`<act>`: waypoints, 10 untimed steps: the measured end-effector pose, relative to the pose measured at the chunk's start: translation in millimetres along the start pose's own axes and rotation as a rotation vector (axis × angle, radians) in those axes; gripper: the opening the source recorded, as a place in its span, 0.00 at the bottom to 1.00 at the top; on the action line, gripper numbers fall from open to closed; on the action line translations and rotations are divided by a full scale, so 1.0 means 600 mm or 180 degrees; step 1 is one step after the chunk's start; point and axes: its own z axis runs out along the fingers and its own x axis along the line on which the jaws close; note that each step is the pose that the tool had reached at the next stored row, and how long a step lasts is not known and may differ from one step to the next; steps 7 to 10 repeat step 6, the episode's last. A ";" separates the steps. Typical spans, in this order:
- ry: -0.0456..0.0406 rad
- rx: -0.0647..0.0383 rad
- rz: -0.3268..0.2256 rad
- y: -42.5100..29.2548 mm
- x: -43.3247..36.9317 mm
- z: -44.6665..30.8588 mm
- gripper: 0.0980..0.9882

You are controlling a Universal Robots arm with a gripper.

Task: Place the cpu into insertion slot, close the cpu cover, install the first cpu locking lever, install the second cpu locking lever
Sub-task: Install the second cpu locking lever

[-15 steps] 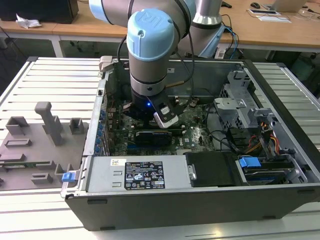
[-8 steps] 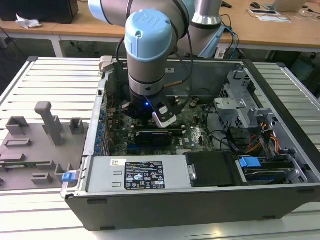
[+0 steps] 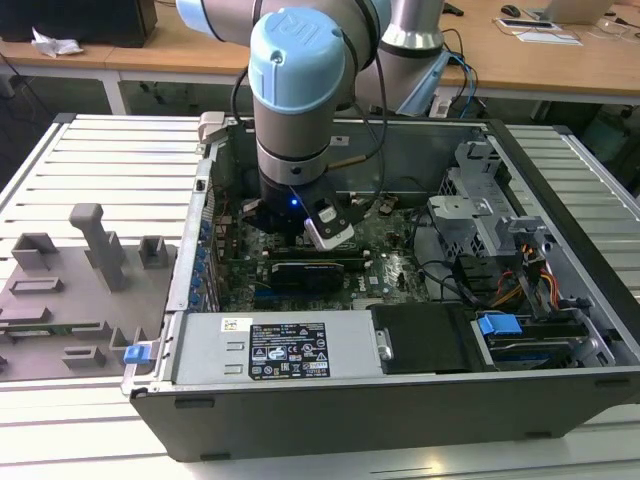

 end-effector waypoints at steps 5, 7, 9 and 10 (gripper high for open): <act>0.0000 0.0000 0.0000 0.003 0.000 -0.011 0.01; 0.0000 -0.0001 0.0000 0.004 0.000 -0.012 0.01; 0.0000 -0.0001 0.0000 0.004 0.000 -0.012 0.01; 0.0000 -0.0001 0.0000 0.004 0.000 -0.012 0.01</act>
